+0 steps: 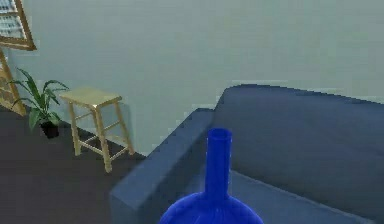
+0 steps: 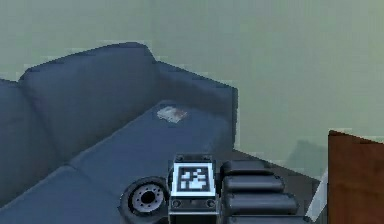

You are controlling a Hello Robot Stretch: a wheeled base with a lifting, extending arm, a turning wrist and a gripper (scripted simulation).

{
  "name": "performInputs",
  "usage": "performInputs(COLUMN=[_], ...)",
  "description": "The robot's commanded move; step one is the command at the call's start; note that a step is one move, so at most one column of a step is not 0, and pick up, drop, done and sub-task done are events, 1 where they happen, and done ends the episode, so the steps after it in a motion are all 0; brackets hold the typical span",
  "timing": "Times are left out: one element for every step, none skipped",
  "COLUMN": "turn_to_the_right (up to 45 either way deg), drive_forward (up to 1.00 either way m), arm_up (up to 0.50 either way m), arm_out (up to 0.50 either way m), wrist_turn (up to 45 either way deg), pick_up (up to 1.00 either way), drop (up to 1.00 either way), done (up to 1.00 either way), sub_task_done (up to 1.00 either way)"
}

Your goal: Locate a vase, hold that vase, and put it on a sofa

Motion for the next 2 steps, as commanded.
performInputs(turn_to_the_right=[-36.0,0.0], drive_forward=[0.00,0.00], arm_up=[0.00,0.00], arm_out=[0.00,0.48], wrist_turn=[0.0,0.0], pick_up=[0.00,0.00], drop=[0.00,0.00], done=[0.00,0.00], sub_task_done=[0.00,0.00])
